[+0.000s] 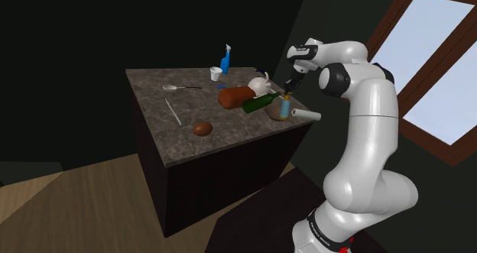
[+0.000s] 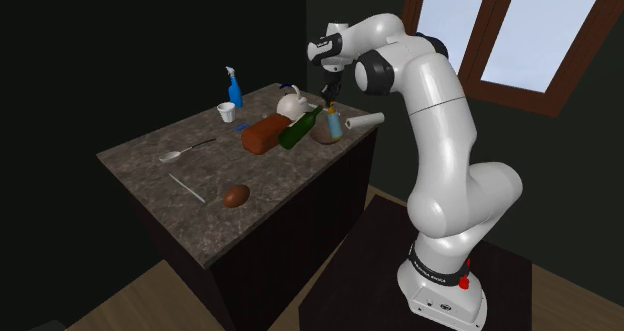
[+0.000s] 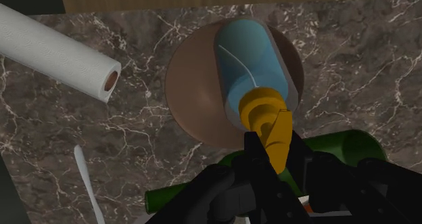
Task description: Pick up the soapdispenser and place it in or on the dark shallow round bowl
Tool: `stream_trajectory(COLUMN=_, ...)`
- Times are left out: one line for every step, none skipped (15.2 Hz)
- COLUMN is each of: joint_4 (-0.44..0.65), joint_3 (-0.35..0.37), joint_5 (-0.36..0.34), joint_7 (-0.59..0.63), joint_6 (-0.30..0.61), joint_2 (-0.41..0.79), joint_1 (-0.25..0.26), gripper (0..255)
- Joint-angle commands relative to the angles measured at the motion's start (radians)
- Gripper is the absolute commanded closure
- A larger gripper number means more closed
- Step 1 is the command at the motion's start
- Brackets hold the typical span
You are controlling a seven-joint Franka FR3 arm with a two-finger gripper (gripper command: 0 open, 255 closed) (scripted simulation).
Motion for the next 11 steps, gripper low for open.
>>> stream_trajectory(joint_4=0.0, joint_3=0.0, joint_5=0.0, joint_7=0.0, joint_6=0.0, joint_2=0.0, joint_1=0.0, gripper=0)
stream_trajectory(joint_4=0.0, joint_3=0.0, joint_5=0.0, joint_7=0.0, joint_6=0.0, joint_2=0.0, joint_1=0.0, gripper=0)
stream_trajectory(joint_4=0.0, joint_3=0.0, joint_5=0.0, joint_7=0.0, joint_6=0.0, joint_2=0.0, joint_1=0.0, gripper=0)
stream_trajectory(joint_4=0.0, joint_3=0.0, joint_5=0.0, joint_7=0.0, joint_6=0.0, joint_2=0.0, joint_1=0.0, gripper=0)
stream_trajectory(joint_4=0.0, joint_3=0.0, joint_5=0.0, joint_7=0.0, joint_6=0.0, joint_2=0.0, joint_1=0.0, gripper=0)
stream_trajectory(joint_4=0.0, joint_3=0.0, joint_5=0.0, joint_7=0.0, joint_6=0.0, joint_2=0.0, joint_1=0.0, gripper=0)
stream_trajectory(joint_4=0.011, joint_3=-0.002, joint_5=-0.003, joint_7=0.002, joint_6=-0.024, joint_2=-0.014, joint_1=0.0, gripper=0)
stream_trajectory(joint_4=0.023, joint_3=-0.004, joint_5=-0.006, joint_7=0.004, joint_6=-0.049, joint_2=-0.027, joint_1=0.0, gripper=0)
stream_trajectory(joint_4=0.038, joint_3=-0.006, joint_5=-0.008, joint_7=0.006, joint_6=-0.075, joint_2=-0.038, joint_1=-0.001, gripper=0)
stream_trajectory(joint_4=0.051, joint_3=-0.007, joint_5=-0.01, joint_7=0.007, joint_6=-0.096, joint_2=-0.046, joint_1=-0.001, gripper=0)
stream_trajectory(joint_4=0.051, joint_3=-0.007, joint_5=-0.01, joint_7=0.007, joint_6=-0.096, joint_2=-0.046, joint_1=-0.001, gripper=0)
